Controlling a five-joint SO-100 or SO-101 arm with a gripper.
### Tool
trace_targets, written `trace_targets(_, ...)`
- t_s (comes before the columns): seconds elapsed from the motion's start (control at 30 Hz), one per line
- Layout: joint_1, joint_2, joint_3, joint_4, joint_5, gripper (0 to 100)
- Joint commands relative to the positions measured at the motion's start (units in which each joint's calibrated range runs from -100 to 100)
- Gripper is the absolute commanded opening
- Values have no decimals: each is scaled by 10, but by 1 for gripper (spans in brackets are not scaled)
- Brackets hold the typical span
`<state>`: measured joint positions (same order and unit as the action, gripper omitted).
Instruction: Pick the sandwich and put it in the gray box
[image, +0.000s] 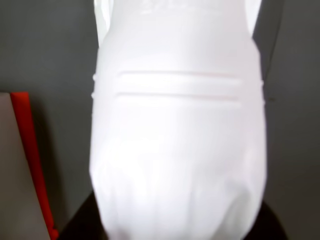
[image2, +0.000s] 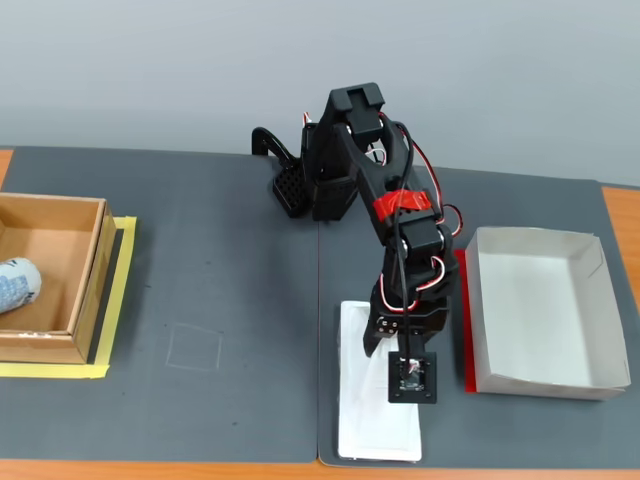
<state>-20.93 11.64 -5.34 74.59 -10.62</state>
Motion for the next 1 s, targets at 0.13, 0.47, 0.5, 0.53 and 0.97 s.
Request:
trace_targets(0.13, -7, -13, -18, 4, -2, 10)
trace_targets(0.47, -6, -16, -18, 4, -2, 7)
trace_targets(0.5, -6, -16, -18, 4, -2, 7)
trace_targets(0.53, -7, -17, -18, 5, -2, 7)
trace_targets(0.97, -4, -142, -25, 100, -2, 7)
